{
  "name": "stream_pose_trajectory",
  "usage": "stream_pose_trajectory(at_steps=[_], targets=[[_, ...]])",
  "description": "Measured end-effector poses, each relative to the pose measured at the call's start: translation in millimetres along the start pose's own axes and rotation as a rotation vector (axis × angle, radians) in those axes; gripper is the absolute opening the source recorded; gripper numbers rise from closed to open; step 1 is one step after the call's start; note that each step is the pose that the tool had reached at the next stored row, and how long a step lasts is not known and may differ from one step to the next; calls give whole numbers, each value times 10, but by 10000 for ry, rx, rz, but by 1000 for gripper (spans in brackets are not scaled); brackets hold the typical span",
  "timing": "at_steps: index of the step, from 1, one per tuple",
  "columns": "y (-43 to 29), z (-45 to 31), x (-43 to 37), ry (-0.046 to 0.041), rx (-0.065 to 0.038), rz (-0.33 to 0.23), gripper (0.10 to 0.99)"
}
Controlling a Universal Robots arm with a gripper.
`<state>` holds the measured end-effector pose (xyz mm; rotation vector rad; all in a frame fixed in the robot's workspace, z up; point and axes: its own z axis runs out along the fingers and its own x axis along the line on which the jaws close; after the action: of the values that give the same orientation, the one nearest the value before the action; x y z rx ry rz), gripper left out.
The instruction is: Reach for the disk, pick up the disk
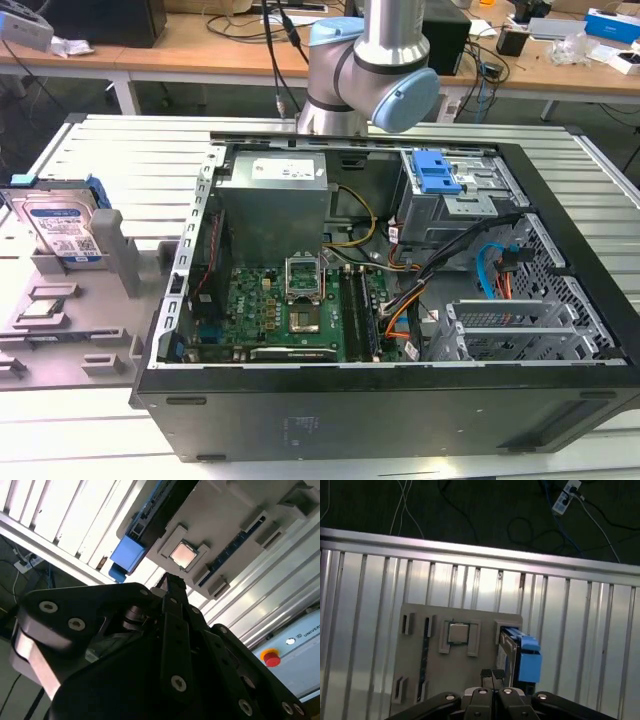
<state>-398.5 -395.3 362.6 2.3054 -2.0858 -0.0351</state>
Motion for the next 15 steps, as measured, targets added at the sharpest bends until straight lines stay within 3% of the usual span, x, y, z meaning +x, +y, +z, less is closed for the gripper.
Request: stream_pose_trajectory(at_steps=[3, 13, 15], targets=[[0, 2, 0, -4, -6, 712, 106], [0, 9, 0, -28, -19, 2268, 106], [0, 9, 0, -29, -19, 2289, 106]])
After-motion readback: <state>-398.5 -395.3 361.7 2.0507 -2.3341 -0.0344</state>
